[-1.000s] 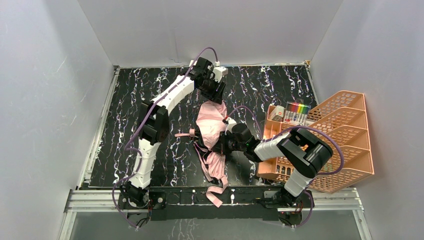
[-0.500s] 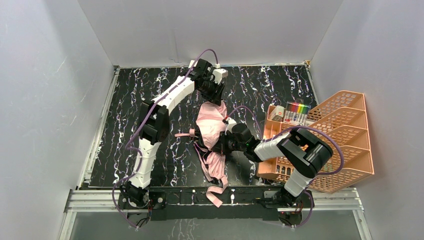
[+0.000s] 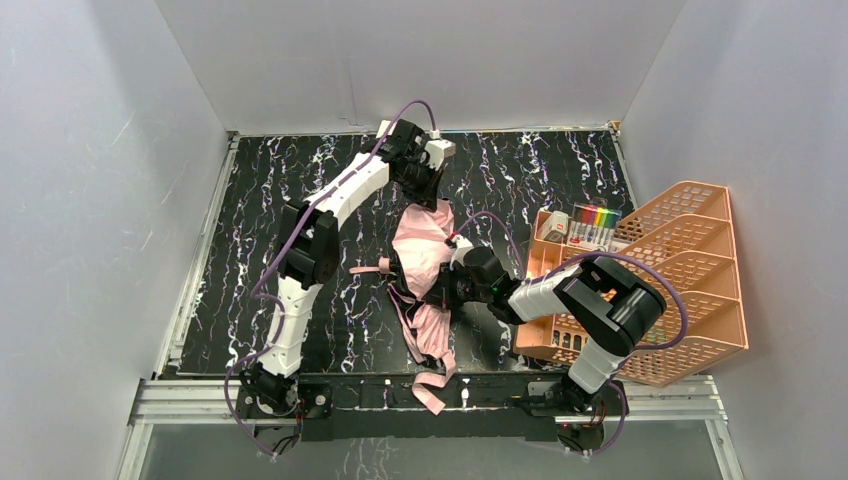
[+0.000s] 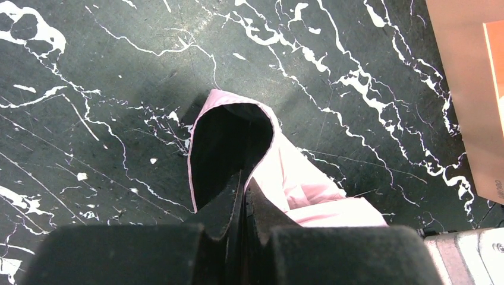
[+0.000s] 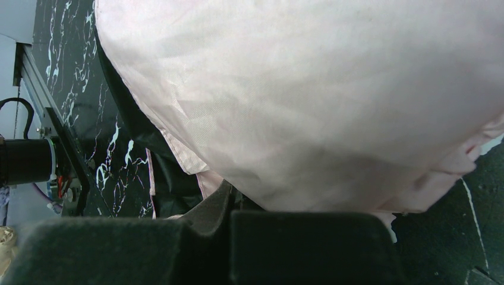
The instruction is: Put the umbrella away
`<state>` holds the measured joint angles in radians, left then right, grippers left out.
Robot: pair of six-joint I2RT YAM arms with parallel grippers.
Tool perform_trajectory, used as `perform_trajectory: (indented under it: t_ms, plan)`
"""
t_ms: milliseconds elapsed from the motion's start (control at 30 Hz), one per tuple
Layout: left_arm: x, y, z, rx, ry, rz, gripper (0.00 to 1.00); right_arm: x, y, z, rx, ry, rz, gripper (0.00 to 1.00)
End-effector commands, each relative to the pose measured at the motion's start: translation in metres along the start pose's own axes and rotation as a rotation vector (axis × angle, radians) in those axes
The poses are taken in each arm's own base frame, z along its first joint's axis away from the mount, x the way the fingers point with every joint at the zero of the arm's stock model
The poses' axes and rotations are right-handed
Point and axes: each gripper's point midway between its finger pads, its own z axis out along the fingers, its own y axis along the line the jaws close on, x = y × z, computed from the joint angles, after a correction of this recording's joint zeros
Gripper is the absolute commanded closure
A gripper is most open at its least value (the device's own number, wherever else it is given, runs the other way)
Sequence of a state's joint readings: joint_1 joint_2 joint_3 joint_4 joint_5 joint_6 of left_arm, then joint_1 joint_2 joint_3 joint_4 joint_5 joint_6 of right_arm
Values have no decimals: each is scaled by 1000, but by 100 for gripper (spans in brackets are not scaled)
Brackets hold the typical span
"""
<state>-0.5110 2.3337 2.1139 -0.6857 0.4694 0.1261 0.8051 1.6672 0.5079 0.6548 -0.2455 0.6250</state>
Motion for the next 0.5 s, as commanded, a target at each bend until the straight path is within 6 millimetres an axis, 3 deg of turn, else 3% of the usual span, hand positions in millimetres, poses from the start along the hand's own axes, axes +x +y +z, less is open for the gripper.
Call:
perform_trajectory:
  t_ms: [0, 200, 467]
  plan:
    - [-33, -10, -32, -17, -96, 1, 100, 66, -52, -15, 195, 201, 43, 100]
    - [-66, -26, -81, 19, -242, -61, 100, 67, -55, -15, 209, 204, 55, 100]
    - [-69, -68, -126, 134, -310, -90, 100, 69, -58, -13, 223, 206, 77, 100]
